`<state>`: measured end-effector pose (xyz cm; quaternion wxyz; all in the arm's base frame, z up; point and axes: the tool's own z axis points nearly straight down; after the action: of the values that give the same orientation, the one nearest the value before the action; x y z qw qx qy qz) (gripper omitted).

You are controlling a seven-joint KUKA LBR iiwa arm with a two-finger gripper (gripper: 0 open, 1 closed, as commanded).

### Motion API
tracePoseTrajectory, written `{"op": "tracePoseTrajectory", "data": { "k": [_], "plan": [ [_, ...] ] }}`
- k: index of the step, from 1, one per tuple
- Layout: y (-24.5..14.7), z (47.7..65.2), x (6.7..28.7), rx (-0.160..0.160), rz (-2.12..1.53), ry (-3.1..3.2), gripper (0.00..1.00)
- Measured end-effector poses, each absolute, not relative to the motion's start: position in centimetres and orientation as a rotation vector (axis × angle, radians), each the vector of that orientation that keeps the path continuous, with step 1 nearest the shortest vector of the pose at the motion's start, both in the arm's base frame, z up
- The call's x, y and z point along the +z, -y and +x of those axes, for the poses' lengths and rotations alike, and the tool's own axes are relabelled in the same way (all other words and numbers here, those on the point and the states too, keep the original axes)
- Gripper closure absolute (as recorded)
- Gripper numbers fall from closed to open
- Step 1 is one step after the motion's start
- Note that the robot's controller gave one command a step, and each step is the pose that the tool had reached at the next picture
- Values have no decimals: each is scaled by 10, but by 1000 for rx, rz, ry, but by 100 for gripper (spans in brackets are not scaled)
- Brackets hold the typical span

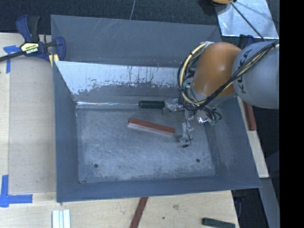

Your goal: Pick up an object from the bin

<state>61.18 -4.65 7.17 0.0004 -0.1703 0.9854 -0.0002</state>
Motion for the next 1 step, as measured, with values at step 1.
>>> {"op": "tracePoseTrajectory", "data": {
  "k": [1],
  "plan": [
    [29, 616, 75, 1, -650, -3074, 0]
  ]
}}
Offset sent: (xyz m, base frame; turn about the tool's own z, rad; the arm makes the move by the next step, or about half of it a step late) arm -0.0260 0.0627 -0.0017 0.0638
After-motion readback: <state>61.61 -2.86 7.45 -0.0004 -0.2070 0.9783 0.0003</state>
